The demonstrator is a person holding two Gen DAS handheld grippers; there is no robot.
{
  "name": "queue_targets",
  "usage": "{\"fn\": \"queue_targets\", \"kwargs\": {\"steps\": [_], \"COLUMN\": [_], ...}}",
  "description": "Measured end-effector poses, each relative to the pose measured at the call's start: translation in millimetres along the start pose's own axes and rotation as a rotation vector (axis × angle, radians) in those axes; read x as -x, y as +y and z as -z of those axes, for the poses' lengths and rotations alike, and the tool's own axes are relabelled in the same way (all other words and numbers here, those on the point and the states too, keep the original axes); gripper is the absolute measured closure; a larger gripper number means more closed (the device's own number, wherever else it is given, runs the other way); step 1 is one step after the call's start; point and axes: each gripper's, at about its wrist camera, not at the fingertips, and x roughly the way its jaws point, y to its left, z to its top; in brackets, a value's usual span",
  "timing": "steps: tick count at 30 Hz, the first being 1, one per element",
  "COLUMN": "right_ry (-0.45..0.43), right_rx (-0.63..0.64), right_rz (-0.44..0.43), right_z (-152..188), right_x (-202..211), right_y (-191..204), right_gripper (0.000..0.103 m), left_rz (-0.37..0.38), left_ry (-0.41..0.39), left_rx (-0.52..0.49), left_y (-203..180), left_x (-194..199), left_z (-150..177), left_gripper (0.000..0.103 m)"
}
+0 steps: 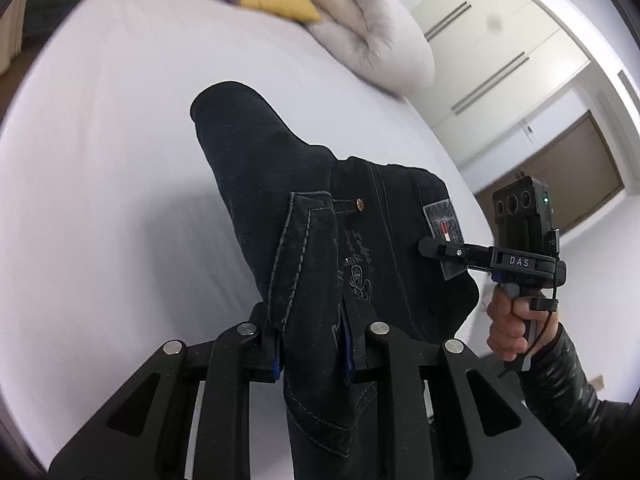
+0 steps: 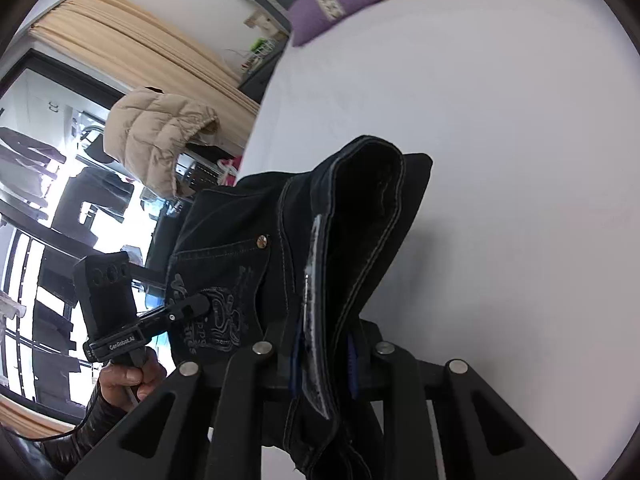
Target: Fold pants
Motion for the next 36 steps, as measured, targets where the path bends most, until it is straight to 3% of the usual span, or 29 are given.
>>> {"fn": "queue_targets", "kwargs": {"steps": [4, 8, 12, 13, 14, 15, 18, 20, 22, 23, 24, 26, 28, 31, 34, 35, 36], "right_ry": [0.001, 0.035, 0.071, 0.076, 0.082, 0.086, 0.038, 0.007, -0.017, -0.029, -0.044, -0.092, -0.137, -0.228, -0.380, -0.426, -0.469], "right_rx": [-0.012, -0.029, -0.088, -0.105, -0.132, -0.157, -0.200, -0.209, -0.226, -0.235, -0.243, -0.263, -0.247, -0.200, -0.102, -0.062, -0.021], "right_rz": [-0.040, -0.027, -0.011, -0.002, -0.008, -0.013, -0.127, -0.164, -0.174, -0.175, -0.171, -0.124, -0.030, 0.080, 0.181, 0.214, 0.245], "right_z": [-51.1, -75.9, -74.2, -72.5, -69.8, -66.3, -56.9, -50.9, -44.4, -41.8, -39.1, -28.9, -17.6, 3.3, 26.7, 33.8, 40.3], "right_x": [-45.0, -87.3, -112.0, -118.0, -124.1, -129.5, -130.8, -126.4, -118.6, -114.4, -110.5, -95.5, -77.9, -43.7, 3.7, 16.4, 27.8], "right_y": [10.0, 0.2, -31.3, -40.7, -52.3, -62.3, -82.1, -86.5, -88.0, -88.6, -87.7, -84.0, -76.9, -57.6, -11.5, 4.0, 19.3], "right_gripper": [0.083, 0.084, 0.083, 0.081, 0.071, 0.070, 0.068, 0.065, 0.056, 0.049, 0.046, 0.036, 0.033, 0.033, 0.031, 0.026, 0.023], "left_rz": [-0.012, 0.027, 0.017, 0.014, 0.029, 0.051, 0.127, 0.134, 0.117, 0.106, 0.087, 0.021, -0.029, -0.192, -0.348, -0.389, -0.423], "left_ry": [-0.028, -0.012, 0.034, 0.040, 0.035, 0.027, -0.024, -0.043, -0.059, -0.079, -0.097, -0.147, -0.200, -0.295, -0.457, -0.516, -0.582], "left_rx": [0.045, 0.144, 0.157, 0.163, 0.185, 0.217, 0.255, 0.254, 0.260, 0.260, 0.256, 0.220, 0.165, 0.030, -0.127, -0.166, -0.195], "left_y": [11.8, 56.0, 96.5, 103.3, 111.5, 121.0, 138.6, 137.3, 132.5, 128.1, 122.0, 107.8, 83.5, 31.6, -33.2, -53.4, -74.6], "left_x": [-2.0, -27.8, -49.8, -57.4, -63.7, -68.4, -72.1, -70.6, -70.3, -64.8, -59.7, -37.1, -13.9, 27.0, 76.0, 91.7, 109.2], "left_z": [-1.7, -2.4, -1.8, 0.7, 5.2, 10.1, 21.7, 23.2, 22.3, 23.6, 25.0, 33.4, 44.0, 64.5, 92.4, 101.0, 110.7], "left_gripper": [0.084, 0.084, 0.083, 0.082, 0.078, 0.073, 0.072, 0.071, 0.062, 0.052, 0.039, 0.024, 0.022, 0.013, 0.008, 0.000, 0.000]}}
